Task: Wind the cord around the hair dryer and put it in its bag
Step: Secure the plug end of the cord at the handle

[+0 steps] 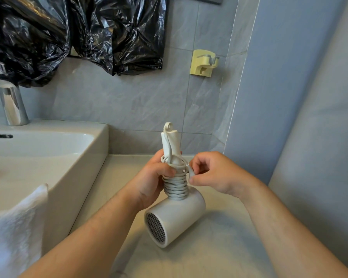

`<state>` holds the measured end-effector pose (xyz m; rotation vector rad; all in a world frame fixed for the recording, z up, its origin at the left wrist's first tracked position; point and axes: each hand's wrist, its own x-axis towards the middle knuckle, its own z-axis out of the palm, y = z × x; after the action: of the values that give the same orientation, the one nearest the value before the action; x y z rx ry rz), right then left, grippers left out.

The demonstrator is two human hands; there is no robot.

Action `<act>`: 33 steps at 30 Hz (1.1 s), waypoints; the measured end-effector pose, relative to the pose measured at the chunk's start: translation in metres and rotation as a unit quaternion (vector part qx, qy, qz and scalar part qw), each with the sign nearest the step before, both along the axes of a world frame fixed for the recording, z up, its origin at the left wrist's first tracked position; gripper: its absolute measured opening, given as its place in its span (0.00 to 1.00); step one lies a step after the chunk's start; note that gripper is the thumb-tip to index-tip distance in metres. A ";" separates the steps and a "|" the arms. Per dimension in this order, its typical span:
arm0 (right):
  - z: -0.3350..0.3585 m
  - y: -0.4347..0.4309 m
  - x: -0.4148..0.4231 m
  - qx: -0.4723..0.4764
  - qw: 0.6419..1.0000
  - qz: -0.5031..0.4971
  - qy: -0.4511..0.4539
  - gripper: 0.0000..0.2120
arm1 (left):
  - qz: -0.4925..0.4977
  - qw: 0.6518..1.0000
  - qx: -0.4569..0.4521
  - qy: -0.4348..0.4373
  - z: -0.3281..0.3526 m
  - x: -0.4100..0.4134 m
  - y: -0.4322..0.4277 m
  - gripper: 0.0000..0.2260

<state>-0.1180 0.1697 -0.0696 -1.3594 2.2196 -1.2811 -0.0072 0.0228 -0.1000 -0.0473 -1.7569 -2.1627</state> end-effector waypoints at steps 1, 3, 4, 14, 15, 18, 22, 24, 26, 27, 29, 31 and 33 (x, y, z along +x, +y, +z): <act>-0.002 -0.001 0.001 0.017 1.000 0.001 0.014 0.15 | 0.002 1.000 -0.006 0.001 0.001 0.001 -0.001 0.26; -0.004 -0.002 0.003 0.053 0.998 0.002 0.043 0.16 | 0.015 1.000 -0.024 0.008 0.004 0.001 -0.003 0.26; -0.004 -0.003 0.004 0.066 0.996 0.001 0.059 0.17 | 0.025 0.999 -0.036 0.009 0.005 0.000 -0.003 0.26; -0.013 0.003 0.007 -0.025 0.998 0.008 -0.057 0.14 | 0.042 0.998 -0.048 0.023 0.004 -0.006 0.005 0.16; -0.015 0.003 0.008 -0.045 0.997 -0.019 -0.052 0.14 | 0.048 0.997 -0.051 0.025 0.006 -0.006 0.008 0.15; -0.023 0.007 0.025 -0.087 0.994 -0.055 -0.040 0.10 | 0.065 0.995 -0.068 0.030 0.011 -0.003 0.016 0.12; -0.032 0.023 0.051 -0.184 0.963 -0.086 -0.179 0.14 | 0.085 0.995 -0.010 0.051 0.034 0.015 0.033 0.11; -0.028 0.034 0.066 -0.235 0.917 -0.142 -0.288 0.17 | 0.096 0.993 0.015 0.067 0.048 0.031 0.043 0.12; -0.026 0.050 0.085 -0.239 0.870 -0.165 -0.399 0.20 | 0.100 0.991 0.030 0.080 0.058 0.051 0.057 0.13; -0.027 0.057 0.096 -0.229 0.853 -0.151 -0.444 0.21 | 0.105 0.990 0.044 0.083 0.061 0.063 0.064 0.13; -0.030 0.072 0.124 -0.212 0.832 -0.097 -0.504 0.23 | 0.120 0.985 0.089 0.088 0.063 0.089 0.080 0.14; -0.037 0.084 0.150 -0.230 0.820 -0.063 -0.521 0.23 | 0.133 0.980 0.120 0.088 0.064 0.116 0.097 0.15; -0.040 0.094 0.174 -0.253 0.818 -0.082 -0.511 0.26 | 0.133 0.981 0.103 0.098 0.063 0.145 0.112 0.13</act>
<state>0.0564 0.2637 -0.1094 -0.3243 1.2727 -2.0848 0.1380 0.1350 -0.0368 0.0252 -1.3421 -2.0538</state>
